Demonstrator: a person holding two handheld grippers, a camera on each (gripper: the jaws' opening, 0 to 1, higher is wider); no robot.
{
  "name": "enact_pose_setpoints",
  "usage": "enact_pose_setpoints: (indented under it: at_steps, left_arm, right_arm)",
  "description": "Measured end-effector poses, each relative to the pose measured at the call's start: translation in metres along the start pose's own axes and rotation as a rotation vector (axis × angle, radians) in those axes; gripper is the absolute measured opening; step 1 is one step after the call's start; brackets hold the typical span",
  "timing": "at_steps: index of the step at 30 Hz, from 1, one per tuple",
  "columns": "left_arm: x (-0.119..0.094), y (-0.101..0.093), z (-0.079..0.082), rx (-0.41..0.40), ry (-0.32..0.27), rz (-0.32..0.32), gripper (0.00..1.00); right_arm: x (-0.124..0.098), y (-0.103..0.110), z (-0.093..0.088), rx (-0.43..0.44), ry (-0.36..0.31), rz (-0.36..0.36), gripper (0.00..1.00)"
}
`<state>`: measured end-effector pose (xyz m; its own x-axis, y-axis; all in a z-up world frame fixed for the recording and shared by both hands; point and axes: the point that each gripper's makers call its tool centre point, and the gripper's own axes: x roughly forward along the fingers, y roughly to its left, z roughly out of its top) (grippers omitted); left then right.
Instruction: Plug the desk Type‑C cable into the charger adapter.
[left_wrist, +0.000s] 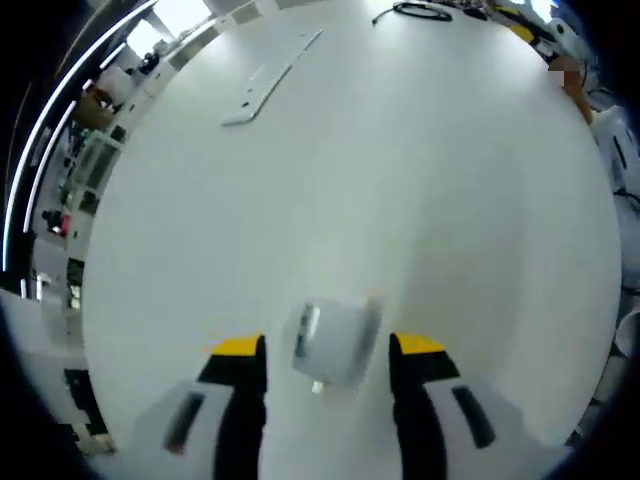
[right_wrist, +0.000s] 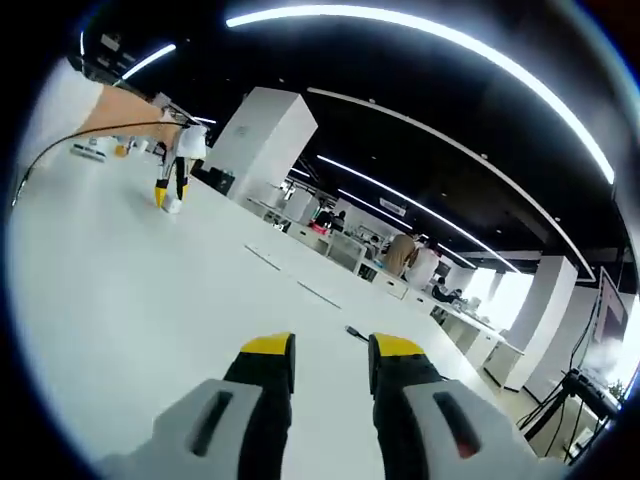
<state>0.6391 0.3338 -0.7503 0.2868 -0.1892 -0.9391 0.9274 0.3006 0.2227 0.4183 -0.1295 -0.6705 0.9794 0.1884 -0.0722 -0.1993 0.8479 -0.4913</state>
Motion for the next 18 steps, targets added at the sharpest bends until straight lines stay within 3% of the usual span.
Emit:
enact_pose_setpoints:
  at_steps: [10, 18]
  left_arm:
    - [0.004, -0.014, 0.001, 0.011, 0.011, -0.094, 0.35]
    - [0.003, -0.018, 0.000, 0.043, 0.034, -0.124, 0.27]
  right_arm:
    - [0.002, 0.003, -0.001, -0.017, 0.011, 0.011, 0.29]
    - [0.002, 0.005, 0.000, -0.022, 0.011, 0.018, 0.29]
